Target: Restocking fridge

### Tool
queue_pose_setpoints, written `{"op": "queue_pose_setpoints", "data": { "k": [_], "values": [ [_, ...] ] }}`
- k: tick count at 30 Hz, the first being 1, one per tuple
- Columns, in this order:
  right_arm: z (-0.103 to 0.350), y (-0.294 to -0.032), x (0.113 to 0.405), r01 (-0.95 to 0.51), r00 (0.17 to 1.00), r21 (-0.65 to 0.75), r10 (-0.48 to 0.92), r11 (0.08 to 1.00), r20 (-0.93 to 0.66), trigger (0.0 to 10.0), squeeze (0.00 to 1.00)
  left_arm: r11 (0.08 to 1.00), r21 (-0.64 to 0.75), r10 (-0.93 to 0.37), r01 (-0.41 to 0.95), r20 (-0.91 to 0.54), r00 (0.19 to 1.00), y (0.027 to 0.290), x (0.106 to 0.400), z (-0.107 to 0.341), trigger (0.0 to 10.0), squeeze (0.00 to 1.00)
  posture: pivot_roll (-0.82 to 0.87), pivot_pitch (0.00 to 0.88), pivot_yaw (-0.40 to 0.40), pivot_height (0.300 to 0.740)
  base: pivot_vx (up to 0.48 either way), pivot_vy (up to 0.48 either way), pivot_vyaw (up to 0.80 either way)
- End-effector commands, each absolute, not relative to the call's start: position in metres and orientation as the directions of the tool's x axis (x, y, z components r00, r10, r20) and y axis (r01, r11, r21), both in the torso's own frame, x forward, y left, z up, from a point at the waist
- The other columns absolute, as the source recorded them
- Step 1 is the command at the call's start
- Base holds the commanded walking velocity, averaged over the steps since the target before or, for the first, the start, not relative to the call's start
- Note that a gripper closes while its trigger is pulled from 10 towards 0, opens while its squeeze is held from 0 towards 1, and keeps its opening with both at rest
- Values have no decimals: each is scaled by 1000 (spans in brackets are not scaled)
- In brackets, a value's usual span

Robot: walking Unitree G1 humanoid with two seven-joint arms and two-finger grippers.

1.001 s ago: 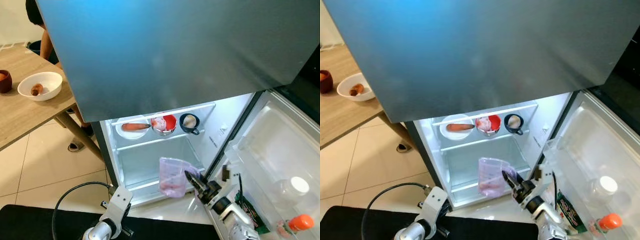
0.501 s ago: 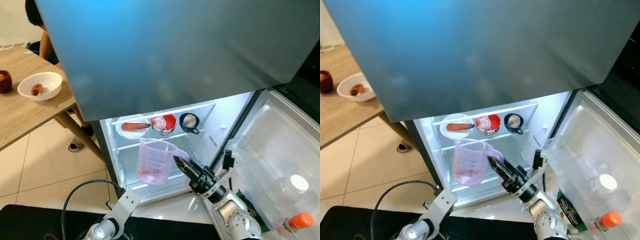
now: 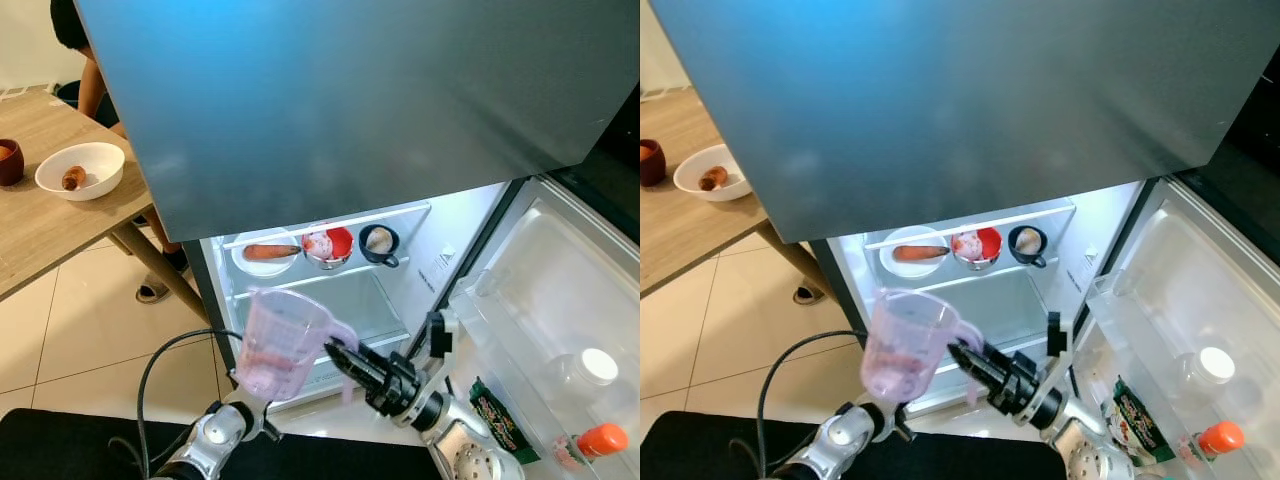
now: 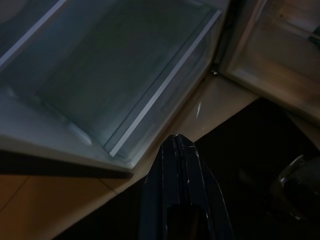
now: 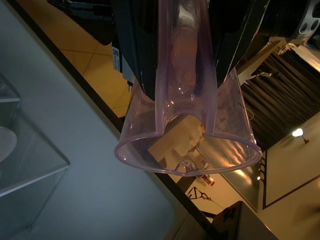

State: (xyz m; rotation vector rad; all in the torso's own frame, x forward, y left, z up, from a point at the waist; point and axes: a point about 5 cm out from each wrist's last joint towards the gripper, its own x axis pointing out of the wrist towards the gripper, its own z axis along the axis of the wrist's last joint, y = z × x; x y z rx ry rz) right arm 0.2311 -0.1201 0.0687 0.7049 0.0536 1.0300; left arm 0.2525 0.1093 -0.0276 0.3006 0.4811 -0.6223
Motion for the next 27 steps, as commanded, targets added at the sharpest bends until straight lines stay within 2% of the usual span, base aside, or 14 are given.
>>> {"op": "queue_pose_setpoints", "data": {
  "k": [1,7,9,10,14,19,22,27],
  "values": [
    [64,-122,229,-741,552,579,799,339,239,10000,0,770,119,-509,627,-478,715,102,254,-24,10000,0,-146,108,8,740,0,0,0],
    [64,-126,231,-730,577,574,784,370,229,10000,0,781,109,-493,615,-496,714,105,248,-29,10000,0,-145,107,7,740,0,0,0],
    [66,-135,242,-679,670,579,703,451,238,10000,0,779,106,-491,618,-510,706,107,243,-33,10000,0,-144,106,6,740,0,0,0],
    [68,-145,252,-619,750,593,613,515,250,10000,0,780,101,-490,617,-515,703,110,238,-36,10000,0,-144,106,7,740,0,0,0],
    [70,-155,260,-565,805,600,536,566,252,10000,0,781,94,-493,617,-515,702,113,233,-39,10000,0,-146,106,7,740,0,0,0],
    [73,-186,276,-398,916,658,315,639,248,10000,0,773,40,-554,634,-444,704,118,218,-39,10000,0,-144,107,2,740,0,0,0],
    [69,-186,276,-398,915,644,336,653,226,10000,0,778,42,-557,627,-415,719,119,218,-37,10000,0,-143,106,-1,740,0,0,0],
    [58,-171,267,-456,875,614,452,644,175,10000,0,800,32,-562,600,-311,766,116,228,-23,10000,0,-137,104,-8,740,0,0,0]
  ]
}}
